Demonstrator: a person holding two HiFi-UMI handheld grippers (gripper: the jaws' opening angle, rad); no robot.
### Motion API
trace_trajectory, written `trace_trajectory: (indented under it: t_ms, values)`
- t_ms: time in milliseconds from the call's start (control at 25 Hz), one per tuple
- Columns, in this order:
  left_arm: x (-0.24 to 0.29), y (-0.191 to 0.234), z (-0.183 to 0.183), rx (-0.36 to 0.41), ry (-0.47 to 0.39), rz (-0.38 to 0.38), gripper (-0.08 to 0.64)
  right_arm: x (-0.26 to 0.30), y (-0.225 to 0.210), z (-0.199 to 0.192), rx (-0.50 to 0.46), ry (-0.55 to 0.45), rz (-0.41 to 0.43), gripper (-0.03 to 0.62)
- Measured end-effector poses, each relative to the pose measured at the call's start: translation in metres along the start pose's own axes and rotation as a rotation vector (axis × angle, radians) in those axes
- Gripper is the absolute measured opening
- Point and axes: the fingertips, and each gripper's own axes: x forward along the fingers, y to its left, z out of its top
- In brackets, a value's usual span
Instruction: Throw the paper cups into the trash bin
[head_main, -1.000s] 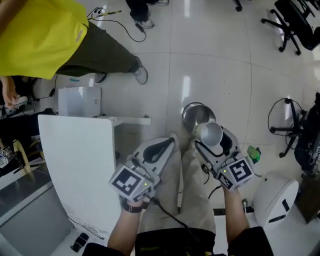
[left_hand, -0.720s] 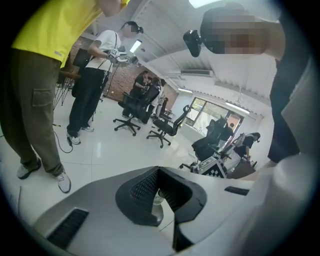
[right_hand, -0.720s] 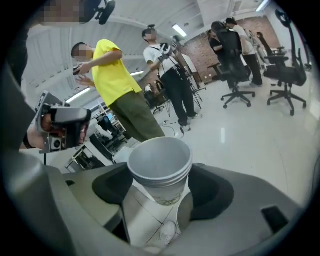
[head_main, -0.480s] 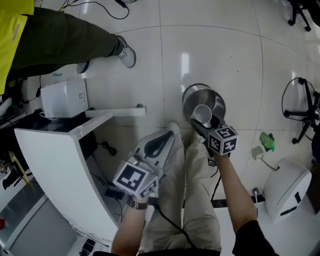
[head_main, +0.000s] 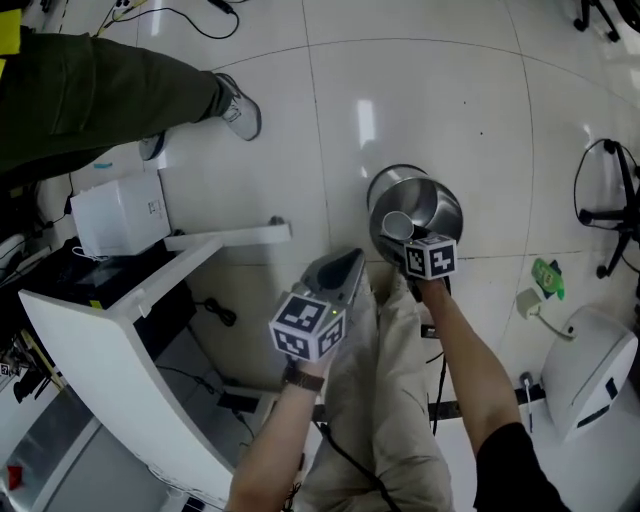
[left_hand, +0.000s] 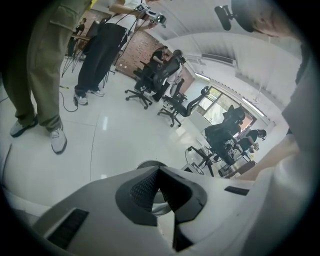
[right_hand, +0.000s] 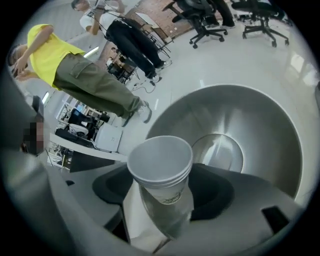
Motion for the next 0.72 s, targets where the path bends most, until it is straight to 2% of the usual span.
trace_trajectory:
  t_ms: [120, 240, 320, 520, 720]
  values:
    - [0.023, 0.019, -0.031, -0.036, 0.068, 0.011, 0.000, 0.023, -0.017, -0.009, -0.013, 0.079, -0.026, 0.357]
    - [0.042, 0.034, -0.059, -0.098, 0.124, 0.005, 0.000, 0.048, -0.023, -0.010, -0.010, 0.105, 0.002, 0.358]
    - [0.048, 0.040, -0.065, -0.128, 0.130, 0.004, 0.000, 0.065, -0.034, -0.013, -0.001, 0.134, -0.010, 0.359]
    - [0.053, 0.041, -0.066, -0.148, 0.115, -0.014, 0.000, 0.102, -0.065, -0.026, -0.011, 0.217, -0.067, 0.360]
    - [0.050, 0.037, -0.071, -0.172, 0.121, 0.002, 0.000, 0.136, -0.082, -0.028, -0.052, 0.244, -0.092, 0.364]
